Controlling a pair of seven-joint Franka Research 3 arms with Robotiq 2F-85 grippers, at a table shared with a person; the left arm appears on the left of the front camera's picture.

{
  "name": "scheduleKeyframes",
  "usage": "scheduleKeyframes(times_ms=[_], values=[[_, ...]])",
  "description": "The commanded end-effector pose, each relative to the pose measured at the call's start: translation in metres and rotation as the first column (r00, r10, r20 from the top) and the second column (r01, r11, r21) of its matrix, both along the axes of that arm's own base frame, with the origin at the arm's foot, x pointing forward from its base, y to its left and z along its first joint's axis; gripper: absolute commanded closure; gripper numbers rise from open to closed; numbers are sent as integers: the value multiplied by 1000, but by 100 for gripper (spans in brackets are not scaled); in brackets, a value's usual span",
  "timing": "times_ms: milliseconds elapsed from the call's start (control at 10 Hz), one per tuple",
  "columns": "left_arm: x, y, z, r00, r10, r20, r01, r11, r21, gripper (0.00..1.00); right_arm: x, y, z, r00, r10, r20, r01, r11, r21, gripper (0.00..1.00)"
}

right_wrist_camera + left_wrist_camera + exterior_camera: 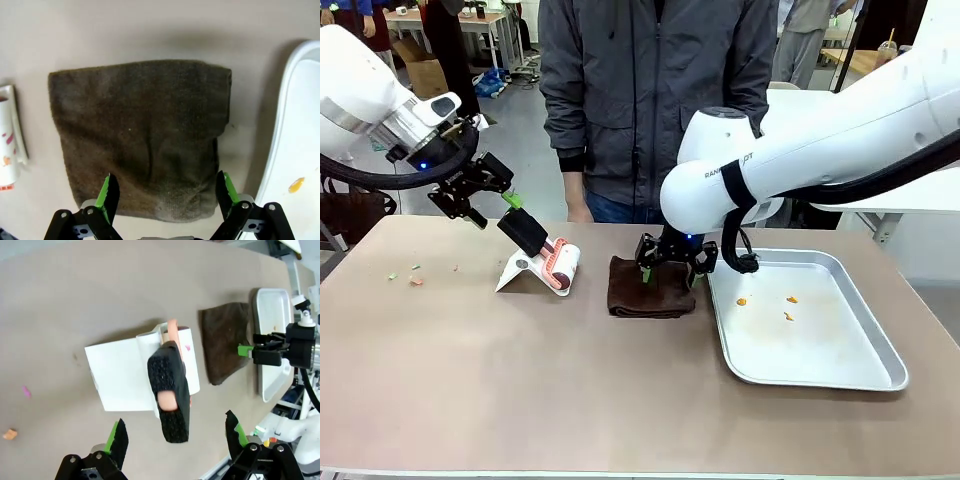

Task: Clean the surface of the table.
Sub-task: Hold the Lint Roller with your left hand and the towel with your right hand.

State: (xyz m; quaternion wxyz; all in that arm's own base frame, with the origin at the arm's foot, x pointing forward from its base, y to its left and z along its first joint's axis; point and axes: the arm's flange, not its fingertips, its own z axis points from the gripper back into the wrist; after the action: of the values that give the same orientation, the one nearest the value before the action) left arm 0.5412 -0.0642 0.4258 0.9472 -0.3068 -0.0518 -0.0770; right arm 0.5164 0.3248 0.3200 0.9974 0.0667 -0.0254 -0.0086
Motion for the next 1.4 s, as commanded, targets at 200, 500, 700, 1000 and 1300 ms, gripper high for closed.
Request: scheduleKeyframes(times_ms=[200,500,700,1000,1300], values=[[17,-5,-14,1000,-11,-29,11,1000,-13,0,10,18,-1,999,-44,24,46,993,-107,0],[23,-12,-24,999,-16,-38,16,1000,9,0,15,27,-6,998,-52,41,59,978,-199,0],[26,-17,-29,999,-29,-43,30,999,22,0,19,32,-14,997,-61,42,68,972,-225,0],[27,-23,-33,997,-49,-51,51,998,26,0,22,31,-17,995,-94,47,101,974,-204,0],[27,-29,-34,997,-54,-53,56,998,38,0,21,28,-18,993,-110,45,117,973,-197,0]])
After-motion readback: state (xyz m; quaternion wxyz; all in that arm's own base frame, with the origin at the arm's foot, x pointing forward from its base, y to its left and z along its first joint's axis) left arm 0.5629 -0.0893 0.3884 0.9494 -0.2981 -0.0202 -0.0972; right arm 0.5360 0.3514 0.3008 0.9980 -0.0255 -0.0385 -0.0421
